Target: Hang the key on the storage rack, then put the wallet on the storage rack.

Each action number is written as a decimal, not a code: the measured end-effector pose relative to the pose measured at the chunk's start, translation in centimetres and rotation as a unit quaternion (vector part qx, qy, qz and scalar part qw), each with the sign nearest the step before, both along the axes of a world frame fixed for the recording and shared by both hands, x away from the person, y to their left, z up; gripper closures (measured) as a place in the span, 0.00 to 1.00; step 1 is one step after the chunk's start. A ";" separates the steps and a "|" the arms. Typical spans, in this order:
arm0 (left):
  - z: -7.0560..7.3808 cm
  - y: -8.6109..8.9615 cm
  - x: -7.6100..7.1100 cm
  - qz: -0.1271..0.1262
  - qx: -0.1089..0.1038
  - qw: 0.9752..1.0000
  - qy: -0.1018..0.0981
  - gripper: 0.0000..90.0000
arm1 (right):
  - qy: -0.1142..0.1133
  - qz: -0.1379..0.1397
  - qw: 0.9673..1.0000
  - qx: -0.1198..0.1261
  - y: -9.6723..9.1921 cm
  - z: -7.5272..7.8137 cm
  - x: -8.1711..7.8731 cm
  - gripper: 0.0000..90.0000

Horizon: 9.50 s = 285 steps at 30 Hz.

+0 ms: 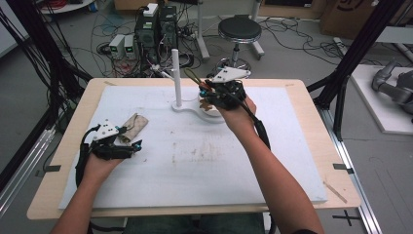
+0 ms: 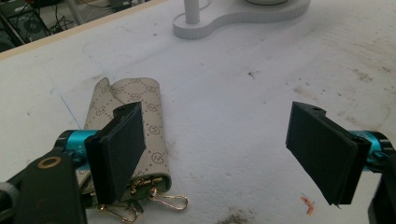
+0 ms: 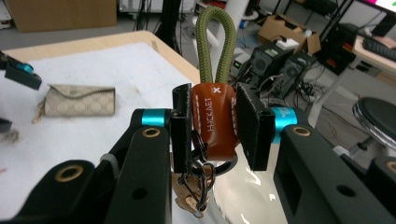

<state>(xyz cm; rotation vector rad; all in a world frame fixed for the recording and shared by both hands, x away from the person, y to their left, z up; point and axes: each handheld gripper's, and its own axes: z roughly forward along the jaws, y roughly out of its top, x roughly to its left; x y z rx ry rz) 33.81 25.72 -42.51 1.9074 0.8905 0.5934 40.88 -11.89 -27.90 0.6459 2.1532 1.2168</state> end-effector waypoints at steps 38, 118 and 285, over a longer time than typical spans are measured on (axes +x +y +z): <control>-0.1 0.2 0.1 0.005 -0.006 1.000 0.003 0.22 | -0.017 0.001 0.997 -0.076 5.9 -1.4 4.2 0.76; 0.0 0.4 0.7 0.012 -0.035 0.999 -0.007 0.22 | 0.064 -0.162 0.983 0.057 -18.7 -13.3 -6.9 0.21; 5.5 -23.0 14.9 -0.110 0.101 0.988 0.030 0.38 | 0.101 -0.131 0.986 0.012 -17.4 -15.0 -6.4 0.21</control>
